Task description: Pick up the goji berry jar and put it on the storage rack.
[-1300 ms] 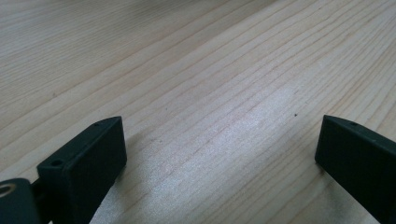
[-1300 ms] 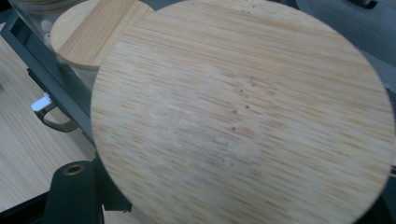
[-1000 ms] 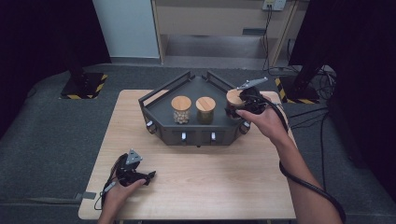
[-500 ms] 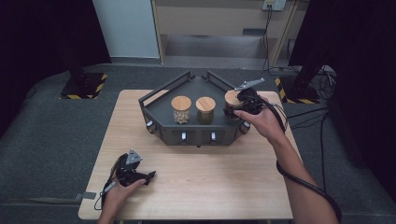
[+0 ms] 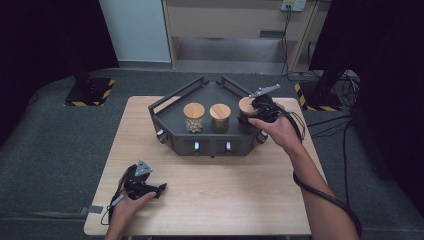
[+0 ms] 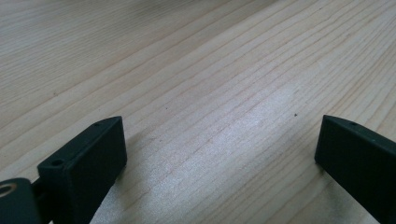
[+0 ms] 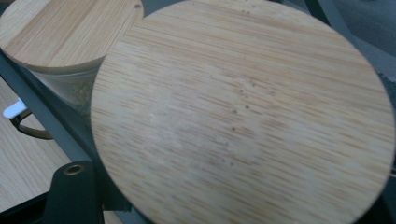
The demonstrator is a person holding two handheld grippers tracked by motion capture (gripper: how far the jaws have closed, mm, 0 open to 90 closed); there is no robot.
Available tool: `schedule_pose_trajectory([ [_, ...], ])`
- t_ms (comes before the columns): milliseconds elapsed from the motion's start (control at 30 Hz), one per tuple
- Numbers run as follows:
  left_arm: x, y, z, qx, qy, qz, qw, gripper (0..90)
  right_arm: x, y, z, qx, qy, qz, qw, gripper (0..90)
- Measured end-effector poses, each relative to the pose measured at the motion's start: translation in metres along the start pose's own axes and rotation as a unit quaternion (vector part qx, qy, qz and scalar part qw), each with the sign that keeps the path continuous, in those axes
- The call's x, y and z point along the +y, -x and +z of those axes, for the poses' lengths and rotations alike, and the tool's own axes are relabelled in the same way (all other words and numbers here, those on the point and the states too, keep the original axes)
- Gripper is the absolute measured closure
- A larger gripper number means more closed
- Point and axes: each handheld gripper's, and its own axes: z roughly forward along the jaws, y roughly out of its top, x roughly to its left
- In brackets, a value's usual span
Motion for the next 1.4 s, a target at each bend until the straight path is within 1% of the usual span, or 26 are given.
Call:
schedule_pose_trajectory([
  [33, 0.0, 0.0, 0.0, 0.0, 0.0, 0.0, 1.0, 1.0, 0.0, 0.0, 0.0, 0.0, -0.001, 0.003, 1.0, 26.3],
  [667, 0.0, 0.0, 0.0, 0.0, 0.0, 0.0, 1.0, 1.0, 0.0, -0.001, 0.01, 0.002, -0.002, 0.002, 1.0, 26.3],
  [1333, 0.0, 0.0, 0.0, 0.0, 0.0, 0.0, 1.0, 1.0, -0.001, 0.0, 0.018, 0.004, -0.005, 0.009, 0.9999, 26.3],
  [1400, 0.0, 0.0, 0.0, 0.0, 0.0, 0.0, 1.0, 1.0, -0.001, 0.0, 0.018, 0.005, -0.005, 0.007, 1.0, 26.3],
])
